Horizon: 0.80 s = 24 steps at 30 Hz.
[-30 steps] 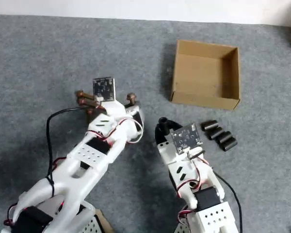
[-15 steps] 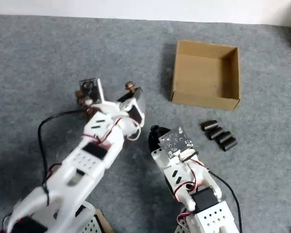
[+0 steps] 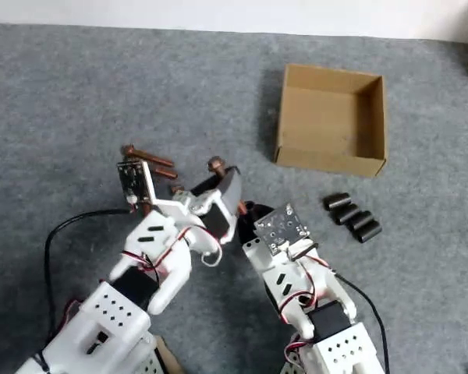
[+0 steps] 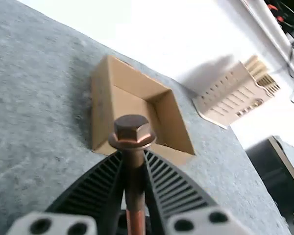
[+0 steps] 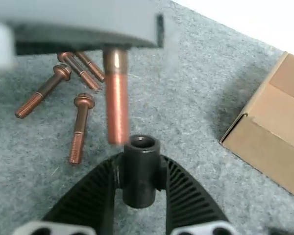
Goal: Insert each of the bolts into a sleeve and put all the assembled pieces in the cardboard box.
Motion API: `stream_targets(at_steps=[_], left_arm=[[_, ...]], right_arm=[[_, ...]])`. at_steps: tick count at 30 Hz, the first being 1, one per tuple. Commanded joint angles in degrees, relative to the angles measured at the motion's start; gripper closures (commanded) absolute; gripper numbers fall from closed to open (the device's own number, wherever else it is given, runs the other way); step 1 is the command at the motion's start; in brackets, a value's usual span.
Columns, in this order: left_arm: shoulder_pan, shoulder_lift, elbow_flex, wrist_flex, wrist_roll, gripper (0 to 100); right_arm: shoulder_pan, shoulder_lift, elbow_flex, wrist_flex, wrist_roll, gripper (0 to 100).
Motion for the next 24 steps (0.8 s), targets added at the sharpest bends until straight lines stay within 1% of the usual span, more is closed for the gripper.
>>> stream_targets(at_steps=[1, 3, 5, 9, 15, 24], left_arm=[[0.8, 0.0, -1.3, 0.0, -4.0, 99], [0.8, 0.6, -1.1, 0.0, -7.2, 99], [0.8, 0.7, -0.9, 0.0, -8.9, 99], [0.7, 0.7, -0.8, -0.7, -9.5, 99], [0.8, 3.0, 4.0, -13.3, -9.5, 99], [0.1, 10.5, 4.0, -21.5, -9.5, 99]], right_arm=[[-0.6, -1.3, 8.0, -0.1, 0.9, 99.2], [-0.6, -1.3, 8.0, -0.1, 0.9, 99.2], [-0.6, -1.4, 8.0, -0.1, 0.9, 99.2], [-0.6, -1.4, 8.0, -0.1, 0.9, 99.2], [-0.6, -1.4, 8.0, -0.1, 0.9, 99.2], [-1.1, -1.4, 8.0, 0.0, 0.9, 99.2]])
